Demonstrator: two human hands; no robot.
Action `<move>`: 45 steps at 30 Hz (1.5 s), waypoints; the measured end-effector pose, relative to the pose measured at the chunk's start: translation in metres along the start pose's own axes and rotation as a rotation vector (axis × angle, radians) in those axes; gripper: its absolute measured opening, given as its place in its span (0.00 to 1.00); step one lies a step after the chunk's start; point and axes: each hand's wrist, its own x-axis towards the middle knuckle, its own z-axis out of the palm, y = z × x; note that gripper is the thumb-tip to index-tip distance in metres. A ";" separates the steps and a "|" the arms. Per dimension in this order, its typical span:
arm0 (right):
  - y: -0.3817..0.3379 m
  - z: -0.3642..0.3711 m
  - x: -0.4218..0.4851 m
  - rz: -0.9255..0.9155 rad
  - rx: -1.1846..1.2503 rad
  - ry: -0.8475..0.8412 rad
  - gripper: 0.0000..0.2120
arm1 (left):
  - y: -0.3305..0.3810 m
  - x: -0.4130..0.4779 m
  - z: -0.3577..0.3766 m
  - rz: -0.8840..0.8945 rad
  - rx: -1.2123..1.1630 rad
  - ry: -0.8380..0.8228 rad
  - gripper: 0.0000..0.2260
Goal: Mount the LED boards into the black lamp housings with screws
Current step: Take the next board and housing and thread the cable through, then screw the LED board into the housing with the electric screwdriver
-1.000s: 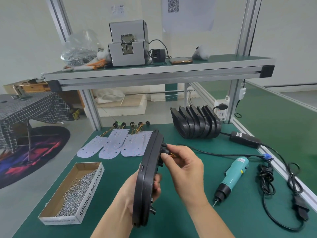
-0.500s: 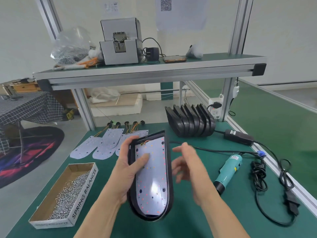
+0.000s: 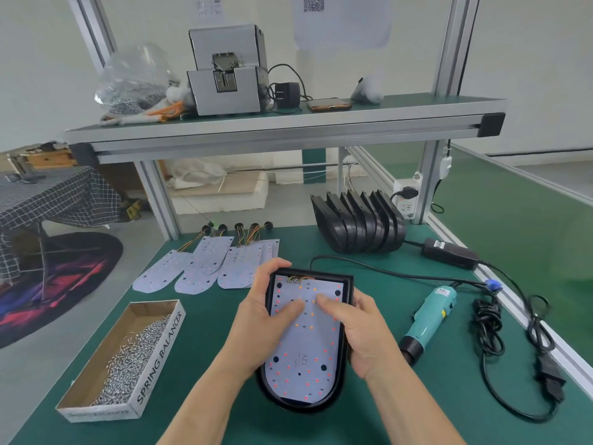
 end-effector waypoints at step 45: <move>0.080 -0.024 -0.012 -0.164 -0.892 0.234 0.27 | -0.063 -0.028 -0.172 -0.702 1.142 0.118 0.05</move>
